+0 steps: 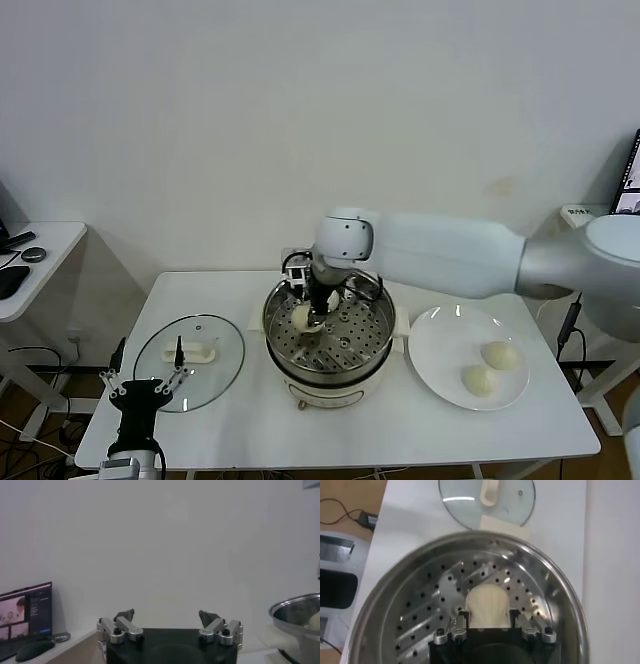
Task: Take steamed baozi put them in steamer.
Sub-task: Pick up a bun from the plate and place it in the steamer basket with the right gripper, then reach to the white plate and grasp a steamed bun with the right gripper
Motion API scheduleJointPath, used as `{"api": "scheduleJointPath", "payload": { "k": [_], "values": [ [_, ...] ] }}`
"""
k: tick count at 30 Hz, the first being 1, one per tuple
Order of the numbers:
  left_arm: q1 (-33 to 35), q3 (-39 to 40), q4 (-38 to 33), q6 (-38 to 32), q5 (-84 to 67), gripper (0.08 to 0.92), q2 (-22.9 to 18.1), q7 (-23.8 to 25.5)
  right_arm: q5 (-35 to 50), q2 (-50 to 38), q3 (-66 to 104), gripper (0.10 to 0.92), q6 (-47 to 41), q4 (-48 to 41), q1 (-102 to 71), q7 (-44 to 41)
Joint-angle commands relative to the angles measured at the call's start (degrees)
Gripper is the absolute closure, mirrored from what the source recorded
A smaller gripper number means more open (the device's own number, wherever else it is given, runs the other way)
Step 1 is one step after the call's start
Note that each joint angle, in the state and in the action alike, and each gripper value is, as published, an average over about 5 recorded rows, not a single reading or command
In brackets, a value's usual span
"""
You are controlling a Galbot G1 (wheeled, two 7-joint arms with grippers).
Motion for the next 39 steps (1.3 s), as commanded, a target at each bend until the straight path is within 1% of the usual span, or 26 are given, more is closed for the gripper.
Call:
{"api": "scheduleJointPath", "payload": {
  "k": [1,4,6,13,15,18,21,25,30,34,39],
  "values": [
    [-0.05,-0.03,0.17,-0.02,-0.05,0.177,-0.01,0.01,0.45,3.38,0.08,0.541,-1.01,-2.58,-2.23,1.25],
    [-0.03,-0.03,0.2,-0.06,-0.1,0.177,-0.06,-0.02,0.45,3.74,0.15,0.531,-1.0,-3.19,-2.75,1.49],
    [0.01,-0.04,0.2,-0.09,-0.11,0.177,-0.07,-0.03,0.41,3.9,0.38,0.502,-0.98,-3.54,-3.15,1.68],
    [-0.04,-0.17,-0.17,-0.03,-0.12,0.177,0.14,0.0,0.0,2.22,1.44,0.311,-0.56,-2.45,-1.7,1.0],
    [-0.17,-0.17,-0.1,0.0,-0.19,0.177,0.25,0.01,-0.63,0.32,1.76,0.256,-0.14,-0.81,0.1,-1.25],
    [-0.36,0.03,0.09,0.11,-0.63,0.177,0.4,0.08,-3.39,-4.63,1.89,0.212,1.69,3.51,3.77,-7.25],
    [-0.58,0.41,0.16,0.37,-1.37,0.177,0.53,0.22,-7.53,-11.88,1.11,0.204,4.69,8.89,7.85,-13.82],
    [-1.23,0.91,0.27,0.7,-1.72,0.177,0.94,0.39,-13.16,-22.06,-0.45,0.203,9.68,14.85,12.29,-20.6],
    [-2.23,1.64,1.27,0.91,-1.92,0.177,1.54,0.51,-25.19,-33.94,-0.49,0.203,20.9,17.81,13.19,-27.65],
    [-2.31,2.34,1.7,1.03,-2.12,0.177,1.66,0.58,-29.48,-41.37,1.34,0.203,25.23,19.42,11.09,-29.83],
    [-2.21,2.66,2.39,0.95,-2.0,0.177,1.75,0.59,-33.05,-47.02,4.74,0.203,27.14,20.33,7.07,-30.47]
  ]
}}
